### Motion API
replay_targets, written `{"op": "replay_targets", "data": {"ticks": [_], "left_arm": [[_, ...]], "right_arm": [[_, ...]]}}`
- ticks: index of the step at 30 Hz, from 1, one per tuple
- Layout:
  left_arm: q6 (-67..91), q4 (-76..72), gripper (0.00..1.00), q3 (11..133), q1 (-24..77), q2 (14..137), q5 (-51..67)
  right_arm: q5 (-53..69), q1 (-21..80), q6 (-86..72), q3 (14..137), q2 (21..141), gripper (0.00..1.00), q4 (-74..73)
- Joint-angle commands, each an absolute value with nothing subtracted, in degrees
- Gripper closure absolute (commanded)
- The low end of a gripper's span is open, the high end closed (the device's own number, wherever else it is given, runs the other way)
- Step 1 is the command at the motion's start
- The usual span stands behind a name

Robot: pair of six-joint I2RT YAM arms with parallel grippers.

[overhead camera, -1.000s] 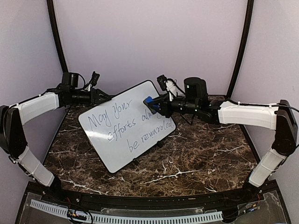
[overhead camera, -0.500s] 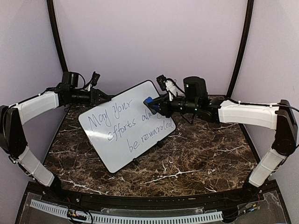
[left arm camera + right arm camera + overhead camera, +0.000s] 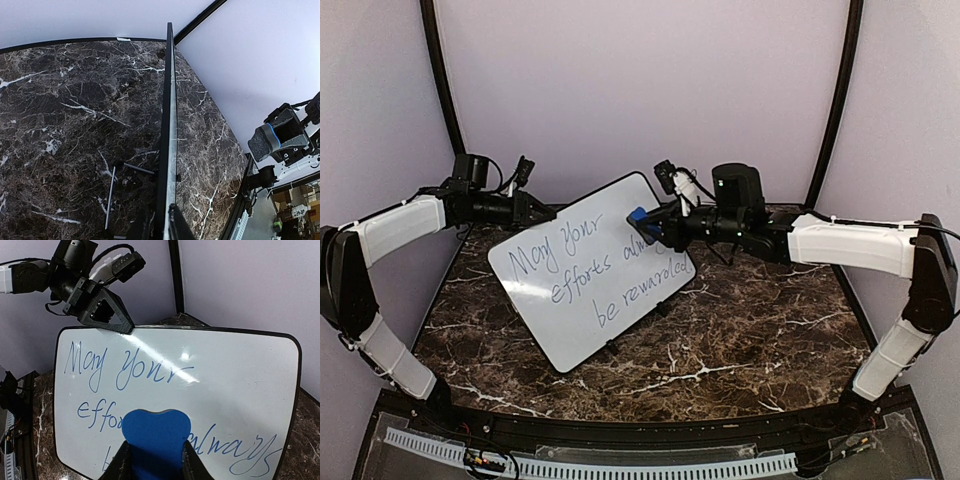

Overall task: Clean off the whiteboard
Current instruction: Hold the whiteboard at the center of the board.

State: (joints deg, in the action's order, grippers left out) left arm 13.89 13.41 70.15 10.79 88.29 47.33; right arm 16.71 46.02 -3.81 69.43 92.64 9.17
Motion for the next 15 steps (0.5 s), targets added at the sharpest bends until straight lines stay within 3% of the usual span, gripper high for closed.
{"op": "replay_targets", "data": {"ticks": [1, 5, 15], "left_arm": [[13.27, 15.66, 0.91, 71.13, 11.38, 87.73, 48.53], [13.90, 14.89, 1.00, 70.70, 11.35, 87.12, 48.18], [16.92, 7.89, 1.00, 66.26, 11.46, 84.47, 49.59]], "right_arm": [[16.46, 46.81, -3.34, 70.93, 90.79, 0.73, 9.93], [15.46, 47.46, -2.26, 70.93, 91.23, 0.73, 10.02], [6.02, 55.27, 4.55, 76.16, 97.32, 0.75, 11.22]]}}
